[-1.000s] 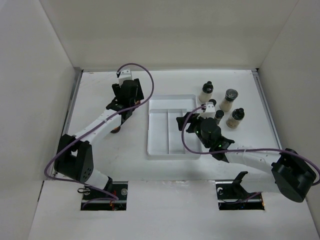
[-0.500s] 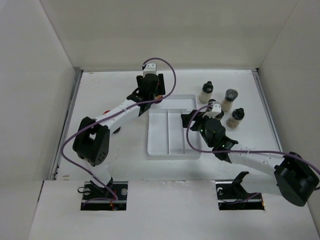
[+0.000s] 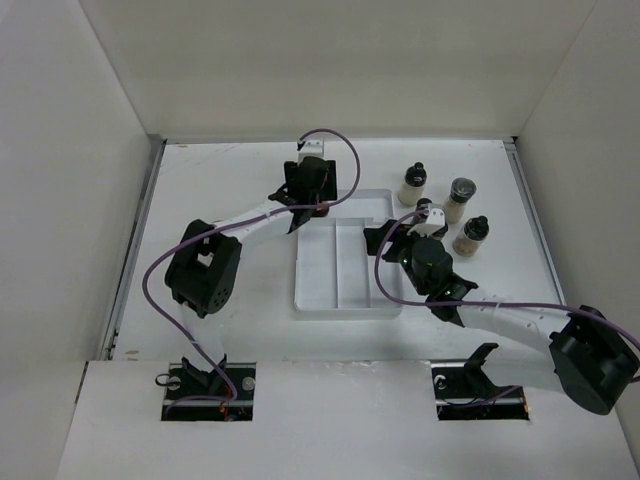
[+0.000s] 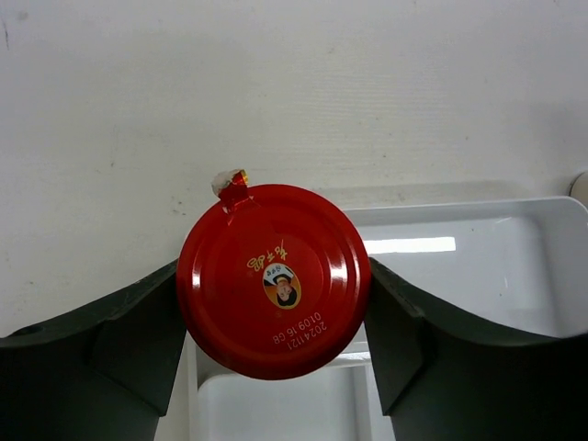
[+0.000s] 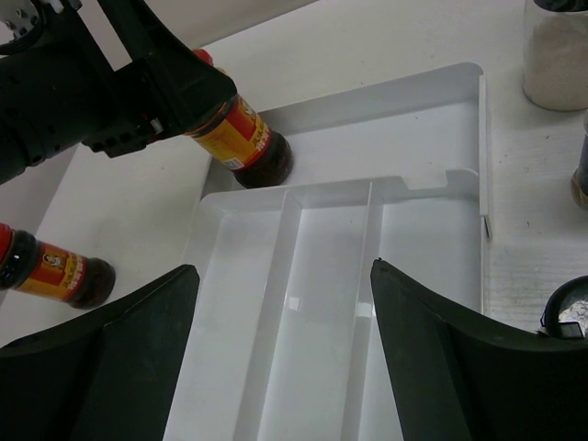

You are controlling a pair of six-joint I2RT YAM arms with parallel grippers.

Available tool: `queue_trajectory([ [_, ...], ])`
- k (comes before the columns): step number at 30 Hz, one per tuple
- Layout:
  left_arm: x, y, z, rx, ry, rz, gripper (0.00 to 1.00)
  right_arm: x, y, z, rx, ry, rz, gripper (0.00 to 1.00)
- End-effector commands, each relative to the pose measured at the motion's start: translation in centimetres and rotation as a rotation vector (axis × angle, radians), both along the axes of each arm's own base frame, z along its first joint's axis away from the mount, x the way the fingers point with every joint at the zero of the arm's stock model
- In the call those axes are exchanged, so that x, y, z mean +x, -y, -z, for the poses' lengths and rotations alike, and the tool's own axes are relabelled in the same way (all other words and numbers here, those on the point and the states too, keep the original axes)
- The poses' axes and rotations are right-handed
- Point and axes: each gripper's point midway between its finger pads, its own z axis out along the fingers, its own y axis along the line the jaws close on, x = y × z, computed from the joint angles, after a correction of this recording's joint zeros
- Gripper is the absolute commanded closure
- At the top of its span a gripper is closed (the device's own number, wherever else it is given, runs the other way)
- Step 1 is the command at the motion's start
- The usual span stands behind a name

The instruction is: Organize the condiment bottles

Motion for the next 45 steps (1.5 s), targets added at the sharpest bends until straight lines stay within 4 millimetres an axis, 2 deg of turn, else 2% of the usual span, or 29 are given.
queue_trajectory([
  [1, 0.5, 0.7, -7.7, -0.131, 0.198, -0.011, 0.28, 0.6, -0.2, -1.5, 0.047, 0.038, 0.011, 0.17],
  [3, 0.0, 0.4, -8.9, -0.146, 0.226, -0.014, 0.16, 0.6, -0.3, -1.4, 0.04, 0.036, 0.007, 0.17],
  [5, -0.8, -0.2, -10.9, -0.16, 0.266, -0.018, 0.1, 0.6, -0.1, -1.4, 0.042, 0.039, 0.012, 0.16],
  [8, -2.6, -2.1, -13.7, -0.173, 0.318, -0.044, 0.08, 0.6, 0.1, -1.5, 0.047, 0.039, 0.018, 0.16],
  [11, -5.0, -5.4, -14.6, -0.17, 0.343, -0.129, 0.08, 0.5, 0.6, -1.8, 0.057, 0.052, 0.029, 0.16],
  [13, -7.0, -8.2, -14.0, -0.144, 0.339, -0.2, 0.1, 0.6, 0.8, -1.7, 0.062, 0.046, 0.035, 0.16],
  [18, -12.7, -16.8, -10.2, -0.026, 0.256, -0.423, 0.1, 0.7, 0.3, -1.4, 0.053, 0.034, 0.021, 0.15],
  [20, -14.7, -19.0, -8.5, -0.004, 0.199, -0.469, 0.1, 0.8, -0.2, -1.0, 0.047, 0.021, 0.002, 0.14],
  [23, -16.5, -20.9, -6.6, -0.014, 0.148, -0.523, 0.09, 0.8, -0.7, -0.8, 0.042, 0.016, -0.016, 0.06],
  [27, -17.4, -22.4, -5.2, -0.02, 0.117, -0.575, 0.08, 0.9, -1.4, -0.4, 0.039, 0.001, -0.042, 0.0],
  [30, -17.7, -23.5, -4.2, 0.0, 0.104, -0.618, 0.08, 0.8, -1.4, -0.6, 0.041, 0.006, -0.046, 0.0],
  [32, -17.4, -24.3, -2.7, 0.027, 0.076, -0.648, 0.08, 0.8, -1.5, -0.5, 0.045, 0.0, -0.049, 0.0],
  [35, -16.6, -24.1, -1.2, 0.02, 0.054, -0.658, 0.08, 0.8, -1.4, -0.9, 0.042, 0.013, -0.049, 0.0],
  [41, -14.4, -22.8, 0.3, -0.015, 0.057, -0.599, 0.08, 0.8, -2.0, -0.6, 0.035, 0.004, -0.068, 0.0],
  [45, -13.8, -23.0, 1.8, 0.007, 0.027, -0.614, 0.1, 0.7, -2.0, -0.6, 0.034, 0.003, -0.069, 0.0],
])
